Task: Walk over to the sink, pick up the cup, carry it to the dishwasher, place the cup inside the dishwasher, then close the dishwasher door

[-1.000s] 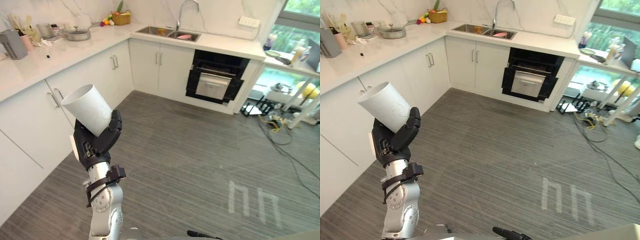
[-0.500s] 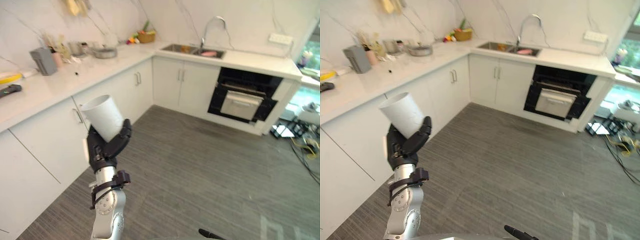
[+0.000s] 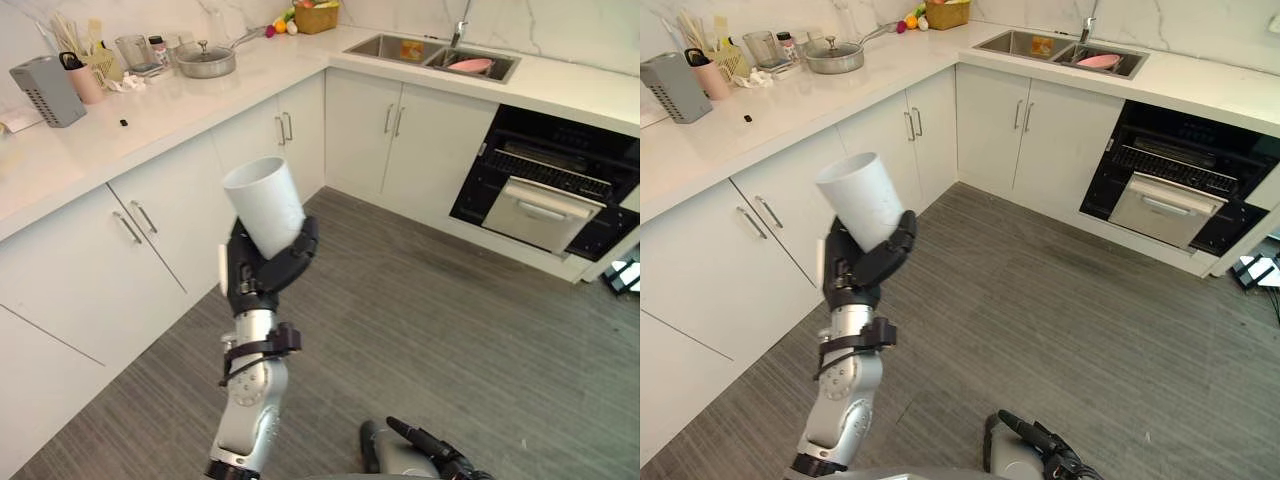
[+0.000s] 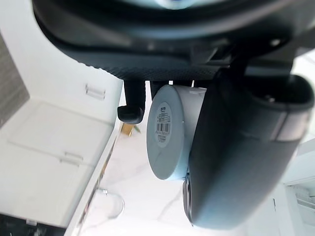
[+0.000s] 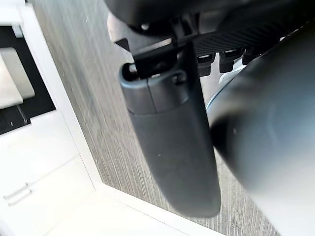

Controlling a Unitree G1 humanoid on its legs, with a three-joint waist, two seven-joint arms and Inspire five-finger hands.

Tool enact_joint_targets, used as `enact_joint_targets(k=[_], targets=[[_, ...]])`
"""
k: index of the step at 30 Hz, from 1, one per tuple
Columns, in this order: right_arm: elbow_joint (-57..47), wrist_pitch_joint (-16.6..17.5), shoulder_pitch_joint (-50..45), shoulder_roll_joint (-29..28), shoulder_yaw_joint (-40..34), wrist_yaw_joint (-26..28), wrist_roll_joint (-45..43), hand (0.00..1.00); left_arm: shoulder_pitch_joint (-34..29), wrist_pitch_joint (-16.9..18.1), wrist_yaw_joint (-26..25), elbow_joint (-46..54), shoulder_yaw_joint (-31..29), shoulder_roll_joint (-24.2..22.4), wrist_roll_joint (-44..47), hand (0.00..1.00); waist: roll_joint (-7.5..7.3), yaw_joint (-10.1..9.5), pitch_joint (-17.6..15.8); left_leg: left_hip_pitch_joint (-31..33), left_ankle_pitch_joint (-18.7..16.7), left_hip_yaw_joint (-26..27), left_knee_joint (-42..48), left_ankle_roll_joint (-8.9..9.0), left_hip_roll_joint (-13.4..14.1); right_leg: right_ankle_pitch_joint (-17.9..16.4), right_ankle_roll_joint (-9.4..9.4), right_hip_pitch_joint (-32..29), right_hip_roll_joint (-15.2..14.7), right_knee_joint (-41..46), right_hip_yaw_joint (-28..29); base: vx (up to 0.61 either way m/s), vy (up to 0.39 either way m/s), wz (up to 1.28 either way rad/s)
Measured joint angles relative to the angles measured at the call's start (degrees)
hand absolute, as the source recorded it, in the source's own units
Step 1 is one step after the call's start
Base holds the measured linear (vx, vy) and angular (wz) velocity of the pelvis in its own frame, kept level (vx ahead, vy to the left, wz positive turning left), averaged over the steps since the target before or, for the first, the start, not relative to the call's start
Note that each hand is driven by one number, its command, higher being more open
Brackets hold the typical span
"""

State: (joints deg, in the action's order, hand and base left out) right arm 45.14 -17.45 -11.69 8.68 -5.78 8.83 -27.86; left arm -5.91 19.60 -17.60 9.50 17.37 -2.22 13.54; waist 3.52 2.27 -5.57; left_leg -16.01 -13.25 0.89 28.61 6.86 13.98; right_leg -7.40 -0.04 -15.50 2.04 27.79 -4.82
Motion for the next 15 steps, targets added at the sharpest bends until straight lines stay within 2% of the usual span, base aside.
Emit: enact_joint_targets(k=[1, 2, 3, 4, 5, 6, 7, 8, 9, 10, 11, 12, 13, 14, 15], targets=[[-1.40, -1.59, -0.26, 0.31, 0.60, -0.28, 0.01, 1.00, -0.56, 0.07, 0.10, 0.62, -0.18, -0.30, 0.10, 0.00, 0.35, -0.11, -0.08, 4.83, 6.10, -2.10, 10.91, 1.31, 1.25, -1.88, -0.95, 2.12, 1.82, -0.43, 0.17, 0.39, -0.291, -0.27], [-2.55, -2.06, -0.61, 0.55, 1.34, -0.35, 0.02, 1.00, -1.00, 0.07, 0.21, 1.03, -0.37, -0.31, 0.11, 0.00, 0.39, -0.13, -0.15, 8.02, 11.85, -3.08, 16.68, 1.74, 1.67, -2.64, -1.63, 3.53, 2.69, -1.35, 0.51, 0.39, -0.233, -0.33], [-4.00, -2.69, -1.20, 1.12, 2.55, -0.70, 0.07, 1.00, -2.29, 0.12, 0.67, 1.59, -0.98, -0.33, 0.09, 0.00, 0.58, -0.35, -0.40, 14.24, 16.00, -3.07, 27.83, 1.60, 3.13, -2.82, -1.91, 7.14, 4.41, -4.77, 1.30, 0.37, -0.204, -0.29], [-4.23, -3.05, -1.50, 1.18, 2.87, -1.42, 0.11, 1.00, -3.06, 0.10, 1.01, 1.58, -1.38, -0.34, 0.07, 0.00, 0.50, -0.69, -0.68, 20.54, 12.38, -2.06, 35.91, 0.04, 3.76, -2.28, -3.09, 11.55, 5.41, -8.71, 1.81, 0.46, -0.221, -0.28], [-4.23, -3.14, -1.76, 1.30, 3.25, -1.77, 0.19, 1.00, -3.35, 0.10, 1.05, 1.58, -1.48, -0.34, 0.07, 0.00, 0.28, -1.11, -0.82, 22.90, 10.39, -1.18, 37.50, -0.88, 3.59, -1.79, -4.11, 13.77, 5.64, -10.62, 2.25, 0.46, -0.192, -0.25], [-4.10, -3.20, -2.31, 2.03, 4.63, -2.10, 0.20, 1.00, -3.83, 0.11, 1.37, 1.59, -1.97, -0.35, 0.09, 0.00, -0.15, -2.30, -0.99, 26.72, 6.07, 1.71, 36.52, -3.47, 2.84, -1.38, -5.51, 17.71, 5.69, -14.01, 3.30, 0.40, -0.132, -0.34], [-3.50, -3.22, -2.36, 2.39, 5.17, -2.29, 0.21, 1.00, -3.85, 0.16, 1.51, 1.79, -2.75, -0.25, 0.61, 0.00, -0.27, -3.11, -1.05, 29.29, 2.88, 4.87, 30.80, -4.80, 1.90, -1.44, -5.79, 20.91, 5.39, -16.66, 4.38, 0.34, -0.076, -0.35], [-3.32, -3.21, -2.33, 2.40, 5.18, -2.30, 0.21, 1.00, -3.85, 0.19, 1.60, 2.12, -3.19, -0.20, 1.22, 0.00, -0.38, -3.27, -1.11, 30.23, 1.50, 6.64, 26.52, -5.24, 1.06, -1.45, -5.77, 22.13, 5.01, -17.70, 4.82, 0.48, -0.018, -0.30], [-2.80, -3.12, -2.15, 2.42, 5.18, -2.27, 0.28, 1.00, -3.84, 0.33, 1.81, 2.36, -3.89, 0.04, 1.91, 0.00, -0.79, -3.37, -1.08, 30.77, 0.76, 9.95, 14.67, -5.96, -1.61, -1.38, -5.12, 24.31, 3.79, -19.36, 5.63, 0.61, 0.020, -0.26], [-1.39, -2.89, -1.30, 2.47, 5.20, -1.97, 0.31, 1.00, -3.84, 0.35, 2.21, 2.38, -4.37, 0.30, 2.57, 0.00, -1.16, -3.37, -0.85, 30.40, 2.58, 11.37, -0.21, -5.42, -5.77, -1.86, -4.40, 25.47, 2.17, -20.77, 6.44, 0.62, 0.044, -0.27], [-0.43, -2.68, -0.75, 2.57, 5.19, -1.74, 0.31, 1.00, -3.84, 0.36, 2.42, 2.38, -4.40, 0.34, 2.83, 0.00, -1.14, -3.37, -0.68, 30.14, 5.16, 11.43, -7.71, -5.39, -7.88, -2.20, -3.90, 25.96, 1.58, -21.26, 6.92, 0.55, 0.083, -0.46], [1.35, -2.25, 0.09, 2.68, 5.11, -1.61, 0.31, 1.00, -3.95, 0.41, 2.60, 2.36, -4.08, 0.78, 2.86, 0.00, -1.12, -4.13, -0.63, 29.20, 14.65, 10.52, -16.26, -5.76, -11.32, -3.09, -2.55, 26.83, 0.46, -21.84, 8.61, 0.44, 0.089, -0.48], [1.62, -2.15, 0.01, 2.72, 5.09, -1.62, 0.33, 1.00, -4.01, 0.48, 2.59, 2.37, -3.53, 0.93, 2.86, 0.00, -1.06, -4.50, -0.38, 28.28, 18.82, 10.47, -18.70, -7.22, -12.05, -3.65, -1.80, 27.11, 0.23, -21.86, 9.33, 0.55, 0.124, -0.39], [1.72, -1.30, -0.17, 1.79, 5.05, -1.68, 0.49, 1.00, -3.75, 0.50, 2.67, 2.30, -2.37, 2.10, 2.86, 0.00, -2.27, -4.14, 0.41, 26.57, 18.98, 11.04, -20.89, -10.14, -13.72, -4.65, -1.01, 27.30, -1.58, -21.74, 9.73, 0.52, 0.118, -0.08], [1.63, -0.55, -0.23, 1.09, 4.75, -1.70, 0.51, 1.00, -3.20, 0.51, 3.01, 2.31, -0.70, 2.39, 3.03, 0.00, -3.47, -3.99, 0.57, 26.32, 17.74, 11.39, -20.59, -11.15, -14.60, -4.58, -0.90, 27.26, -2.60, -21.15, 9.97, 0.50, 0.110, 0.04]])
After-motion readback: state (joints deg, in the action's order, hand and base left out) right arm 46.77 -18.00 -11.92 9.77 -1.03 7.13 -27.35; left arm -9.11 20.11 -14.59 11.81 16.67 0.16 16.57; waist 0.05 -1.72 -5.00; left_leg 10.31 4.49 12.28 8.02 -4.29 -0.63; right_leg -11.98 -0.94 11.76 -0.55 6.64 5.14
